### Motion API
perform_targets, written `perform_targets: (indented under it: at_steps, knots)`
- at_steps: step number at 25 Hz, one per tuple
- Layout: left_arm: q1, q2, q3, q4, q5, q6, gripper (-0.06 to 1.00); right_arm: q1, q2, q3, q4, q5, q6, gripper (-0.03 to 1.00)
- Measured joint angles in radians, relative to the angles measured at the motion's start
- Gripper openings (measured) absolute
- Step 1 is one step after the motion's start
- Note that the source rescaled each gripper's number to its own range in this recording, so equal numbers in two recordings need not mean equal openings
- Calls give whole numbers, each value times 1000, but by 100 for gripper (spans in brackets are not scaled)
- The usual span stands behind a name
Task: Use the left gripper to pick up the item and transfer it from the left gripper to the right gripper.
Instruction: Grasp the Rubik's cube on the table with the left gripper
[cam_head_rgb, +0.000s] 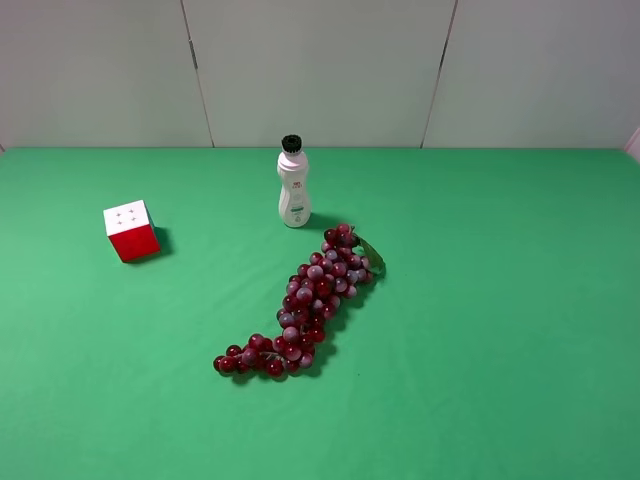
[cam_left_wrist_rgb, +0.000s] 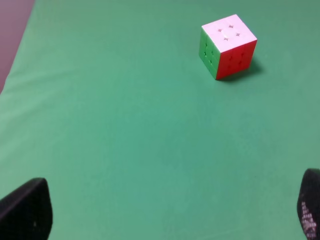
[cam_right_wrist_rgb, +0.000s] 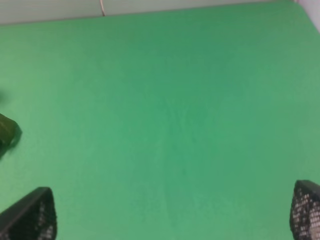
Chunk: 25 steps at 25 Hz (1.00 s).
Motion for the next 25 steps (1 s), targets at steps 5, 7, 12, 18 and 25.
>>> perform_targets:
  at_steps: [5, 7, 12, 18, 25]
  knots:
    - [0, 0, 0, 0, 0, 0, 99, 0, 0, 0, 0, 0, 0, 100]
    - [0, 0, -2, 0, 0, 0, 100, 0, 0, 0, 0, 0, 0, 100]
    - [0, 19, -63, 0, 7, 0, 100, 0, 0, 0, 0, 0, 0, 100]
    - [0, 203, -183, 0, 7, -3, 100, 0, 0, 0, 0, 0, 0, 100]
    - [0, 494, -303, -1, 7, -23, 100, 0, 0, 0, 0, 0, 0, 100]
